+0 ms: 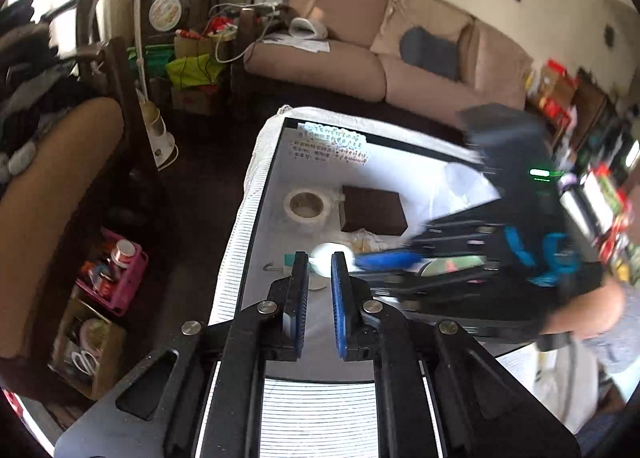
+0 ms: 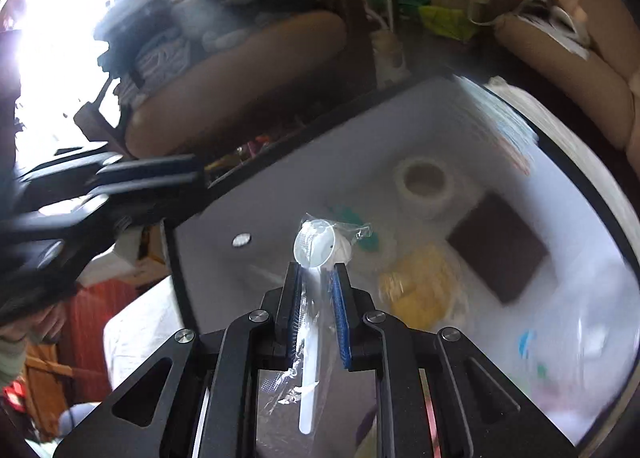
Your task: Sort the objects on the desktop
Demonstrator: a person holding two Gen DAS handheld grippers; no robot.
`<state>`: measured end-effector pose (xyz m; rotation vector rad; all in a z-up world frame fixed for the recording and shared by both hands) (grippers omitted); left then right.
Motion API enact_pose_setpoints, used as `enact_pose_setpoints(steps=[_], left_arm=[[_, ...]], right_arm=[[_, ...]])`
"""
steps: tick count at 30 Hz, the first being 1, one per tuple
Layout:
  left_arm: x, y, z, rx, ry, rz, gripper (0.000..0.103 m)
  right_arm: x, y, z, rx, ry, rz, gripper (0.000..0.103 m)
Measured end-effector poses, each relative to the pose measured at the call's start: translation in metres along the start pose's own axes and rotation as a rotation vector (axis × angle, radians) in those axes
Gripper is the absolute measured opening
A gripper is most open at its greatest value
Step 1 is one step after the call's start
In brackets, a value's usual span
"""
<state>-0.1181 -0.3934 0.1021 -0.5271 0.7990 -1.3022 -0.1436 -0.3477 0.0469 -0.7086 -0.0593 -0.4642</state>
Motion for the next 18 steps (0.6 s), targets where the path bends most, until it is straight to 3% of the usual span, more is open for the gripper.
enact_pose_setpoints(steps=[4,6,8,10,15,17,18], left_arm=[[0.014,0.007,0.010,-0.006,0.024,0.068,0.023],[0.019,0.012,0.014,-0.006,0.018,0.073,0.025],[0.022,0.015,0.015,-0.006,0.004,0.061,0.028],[0.023,0.017,0.014,-0.006,0.011,0.071,0.030],[0.011,0.020,0.013,0.008,0.038,0.052,0.039],[-0.003,0.023,0.013,0.021,0.053,0.022,0.058],[-0.010,0.025,0.013,0.022,0.043,-0.002,0.063]], right_arm=[[0.019,-0.005,-0.043,0.094,0.013,0.177,0.019],[0.019,0.006,-0.065,0.217,0.113,0.311,0.044],[0.006,0.017,-0.071,0.297,0.249,0.371,0.050],[-0.008,0.020,-0.063,0.295,0.352,0.369,0.050],[-0.019,0.032,-0.020,0.179,0.317,0.201,0.050],[-0.023,0.037,0.005,0.132,0.307,0.121,0.050],[-0.024,0.042,0.021,0.108,0.293,0.081,0.050]])
Point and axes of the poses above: each gripper's, at about its wrist camera, not at the fingertips, and z roughly against the way its jaws point, x to its left, y to its underside, the point moved 7 cm from there along -z, roughly the way its jaws point, and after that the axes turned 8 degrees about -x, right-handed, at the moved point
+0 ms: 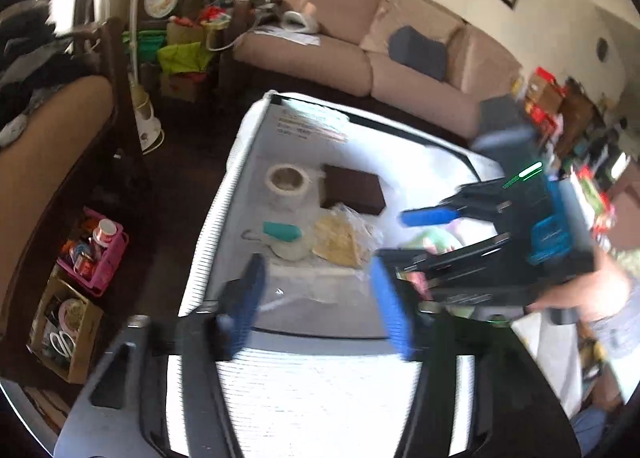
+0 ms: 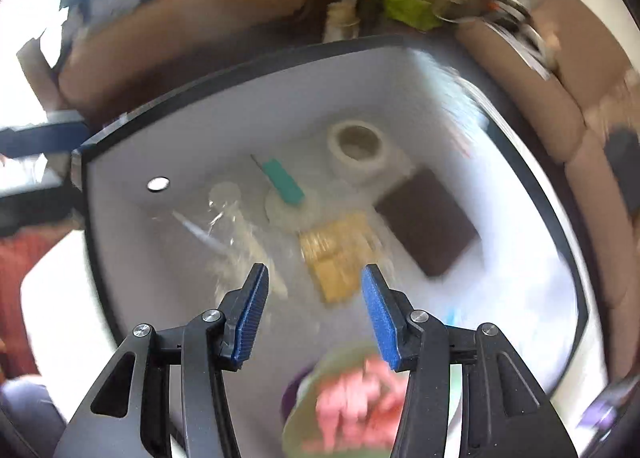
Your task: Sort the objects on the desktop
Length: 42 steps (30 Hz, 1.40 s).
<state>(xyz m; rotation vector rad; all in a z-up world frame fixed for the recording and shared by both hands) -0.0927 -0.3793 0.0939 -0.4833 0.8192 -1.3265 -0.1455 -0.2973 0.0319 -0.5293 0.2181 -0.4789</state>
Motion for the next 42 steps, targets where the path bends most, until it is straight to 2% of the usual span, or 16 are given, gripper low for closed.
enact_pose_setpoints(steps=[2,6,9,10,14,16,17,21,24,30,34,38,40,42], left_arm=[[-0.015,0.006,-0.001,0.000,-0.022,-0.044,0.075],[-0.046,0.017,-0.001,0.024,-0.005,-0.076,0.084],[-0.065,0.020,0.003,0.020,-0.011,-0.105,0.091],[-0.073,0.021,0.005,0.020,-0.003,-0.107,0.101],[-0.105,0.027,0.016,0.017,0.021,-0.114,0.103],[-0.123,0.033,0.021,0.016,0.034,-0.125,0.103],[-0.134,0.037,0.023,0.016,0.044,-0.130,0.103],[-0.171,0.061,0.021,0.054,0.075,-0.147,0.103],[-0.197,0.086,0.017,0.067,0.131,-0.128,0.103],[-0.237,0.130,0.002,0.027,0.183,-0.112,0.103],[-0.256,0.138,-0.011,0.000,0.200,-0.114,0.103],[-0.265,0.131,-0.024,-0.022,0.214,-0.146,0.103],[-0.267,0.126,-0.028,-0.048,0.216,-0.144,0.103],[-0.265,0.121,-0.032,-0.062,0.215,-0.129,0.103]], right_arm=[[-0.011,0.016,0.031,-0.051,-0.034,-0.073,0.053],[-0.025,0.040,0.083,-0.110,-0.083,-0.189,0.072],[-0.039,0.060,0.119,-0.148,-0.098,-0.267,0.077],[-0.043,0.066,0.128,-0.158,-0.095,-0.285,0.078],[-0.061,0.098,0.161,-0.200,-0.090,-0.361,0.089],[-0.069,0.119,0.170,-0.204,-0.080,-0.397,0.101],[-0.071,0.128,0.174,-0.207,-0.073,-0.411,0.103],[-0.083,0.175,0.188,-0.218,-0.065,-0.492,0.103],[-0.093,0.210,0.189,-0.211,-0.062,-0.569,0.103],[-0.112,0.251,0.180,-0.230,-0.073,-0.691,0.103],[-0.130,0.252,0.170,-0.274,-0.076,-0.731,0.103],[-0.157,0.239,0.155,-0.313,-0.064,-0.748,0.103],[-0.172,0.231,0.144,-0.324,-0.057,-0.760,0.098],[-0.190,0.219,0.128,-0.326,-0.057,-0.773,0.088]])
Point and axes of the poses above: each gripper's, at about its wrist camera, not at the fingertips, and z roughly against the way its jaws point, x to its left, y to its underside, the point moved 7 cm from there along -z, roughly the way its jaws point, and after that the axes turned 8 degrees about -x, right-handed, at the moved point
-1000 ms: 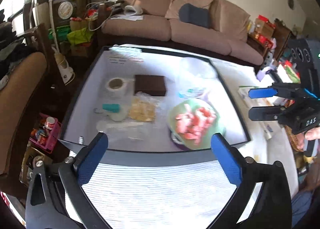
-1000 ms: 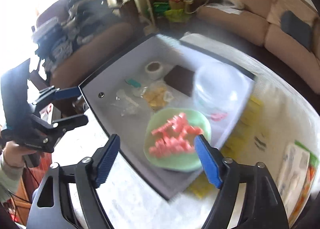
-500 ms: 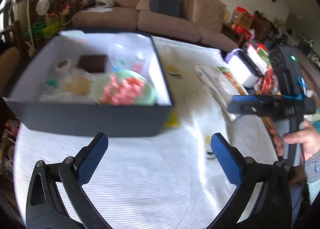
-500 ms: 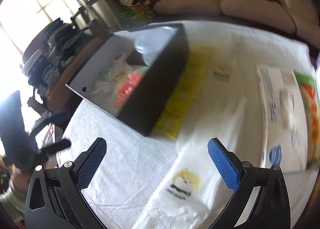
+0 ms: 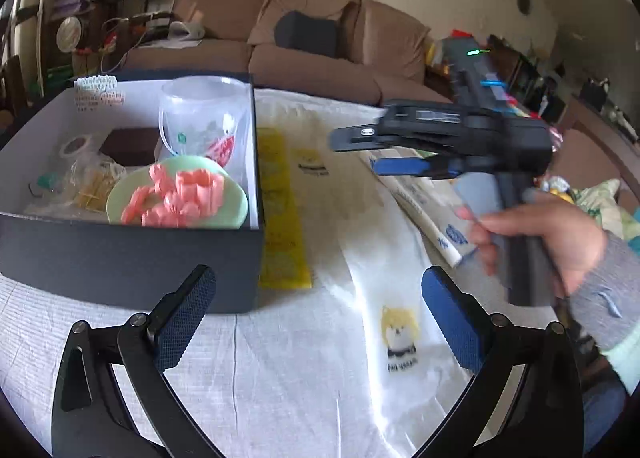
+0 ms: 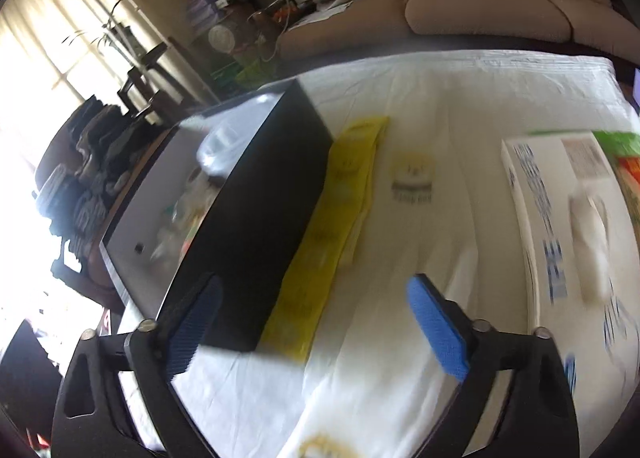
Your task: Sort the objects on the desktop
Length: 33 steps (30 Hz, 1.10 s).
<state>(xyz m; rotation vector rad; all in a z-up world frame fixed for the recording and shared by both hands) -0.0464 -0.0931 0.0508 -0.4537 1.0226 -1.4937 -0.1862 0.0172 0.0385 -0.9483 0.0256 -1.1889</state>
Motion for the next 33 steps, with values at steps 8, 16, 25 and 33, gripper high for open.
enact_pose_setpoints(steps=[8,16,25,33], left_arm=[[0.011,-0.009,-0.005,-0.008,0.012,0.080,0.103],[0.010,-0.007,-0.008,0.025,0.048,0.114,0.103],[0.018,-0.002,-0.012,0.054,0.057,0.178,0.103],[0.017,-0.003,-0.013,0.054,0.063,0.183,0.103]], right_arm=[[-0.027,-0.054,-0.082,0.020,0.003,-0.028,0.082],[-0.046,-0.061,-0.138,0.081,-0.009,-0.053,0.067],[-0.040,-0.060,-0.137,0.099,-0.148,-0.057,0.038],[-0.041,-0.044,-0.146,0.187,-0.199,-0.086,0.028]])
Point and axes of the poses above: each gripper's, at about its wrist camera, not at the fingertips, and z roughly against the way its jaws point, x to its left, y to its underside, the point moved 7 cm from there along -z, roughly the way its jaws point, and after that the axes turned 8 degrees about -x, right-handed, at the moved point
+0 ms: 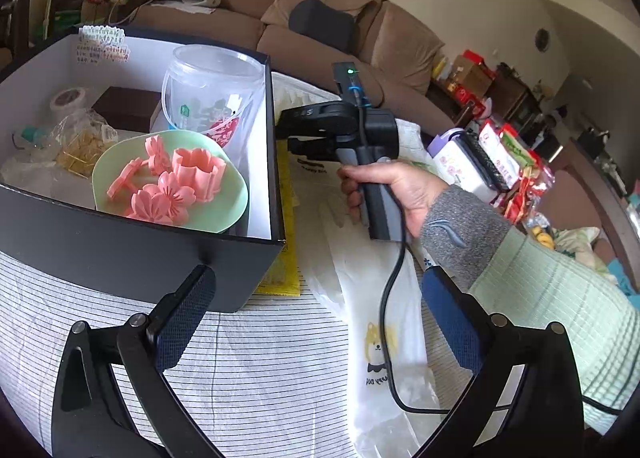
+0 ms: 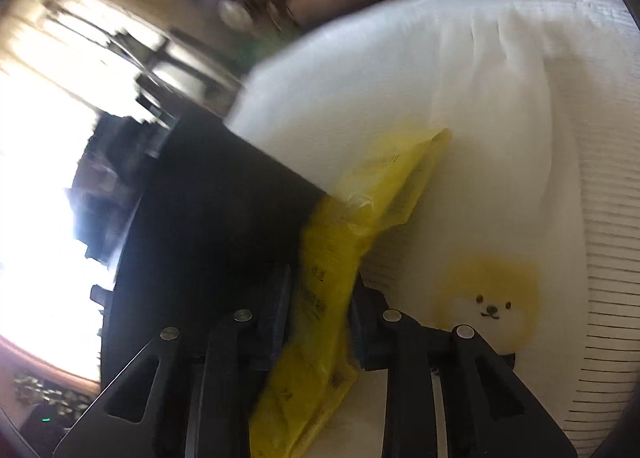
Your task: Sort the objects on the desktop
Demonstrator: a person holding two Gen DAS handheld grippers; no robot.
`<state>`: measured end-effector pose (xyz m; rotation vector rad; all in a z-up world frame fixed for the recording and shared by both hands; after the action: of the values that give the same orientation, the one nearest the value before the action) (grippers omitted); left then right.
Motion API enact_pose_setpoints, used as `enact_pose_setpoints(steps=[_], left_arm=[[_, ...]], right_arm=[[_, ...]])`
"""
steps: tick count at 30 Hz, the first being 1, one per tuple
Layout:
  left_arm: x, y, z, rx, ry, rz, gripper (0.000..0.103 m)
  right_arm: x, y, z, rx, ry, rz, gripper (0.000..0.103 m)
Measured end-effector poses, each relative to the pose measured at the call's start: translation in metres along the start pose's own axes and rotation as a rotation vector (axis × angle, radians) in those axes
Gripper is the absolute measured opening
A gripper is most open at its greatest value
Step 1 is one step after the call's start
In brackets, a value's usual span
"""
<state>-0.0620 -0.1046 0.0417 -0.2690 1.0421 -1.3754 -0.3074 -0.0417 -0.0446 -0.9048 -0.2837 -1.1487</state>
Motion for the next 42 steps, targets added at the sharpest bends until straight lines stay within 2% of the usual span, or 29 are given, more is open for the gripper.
enact_pose_setpoints(steps=[1,3,5,13,17,22,28,35,39,40,42], left_arm=[[0.000,0.000,0.000,0.001,0.001,0.001,0.103],[0.000,-0.001,0.001,-0.004,0.001,0.003,0.103],[0.000,-0.003,0.003,-0.009,0.002,0.002,0.103],[0.002,-0.007,0.008,-0.030,-0.004,0.004,0.103],[-0.003,-0.014,0.017,-0.066,-0.003,-0.018,0.103],[-0.015,-0.031,0.037,-0.169,-0.046,-0.115,0.103],[-0.031,-0.056,0.053,-0.279,-0.059,-0.224,0.103],[-0.029,-0.067,0.059,-0.267,0.007,-0.203,0.103],[-0.032,-0.071,0.087,-0.297,0.136,-0.149,0.103],[-0.029,-0.073,0.094,-0.307,0.145,-0.138,0.101],[-0.020,-0.083,0.111,-0.306,0.180,-0.115,0.082]], right_arm=[[0.003,0.001,-0.001,-0.002,0.011,0.022,0.028],[0.005,0.001,0.000,-0.008,0.036,0.038,0.019],[0.009,0.000,0.007,-0.025,0.032,0.053,0.014],[0.052,0.005,0.107,-0.301,-0.172,0.037,0.012],[0.076,0.015,0.158,-0.385,-0.257,0.002,0.012],[0.112,0.025,0.176,-0.342,-0.243,0.035,0.012],[0.158,0.042,0.212,-0.412,-0.399,-0.034,0.012],[0.247,0.063,0.253,-0.350,-0.504,0.006,0.012],[0.297,0.071,0.272,-0.333,-0.540,0.039,0.012],[0.309,0.071,0.274,-0.329,-0.548,0.039,0.012],[0.330,0.067,0.272,-0.319,-0.559,0.049,0.012]])
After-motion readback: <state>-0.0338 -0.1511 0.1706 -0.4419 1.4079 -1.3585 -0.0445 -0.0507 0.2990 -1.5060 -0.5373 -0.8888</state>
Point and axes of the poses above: each gripper's, at about its wrist camera, not at the fingertips, and z roughly against the way its jaws point, x to its left, y to its underside, the point moved 7 cm from there along -z, roughly the way its jaws point, and after that the axes turned 8 degrees about -x, right-handed, at the moved point
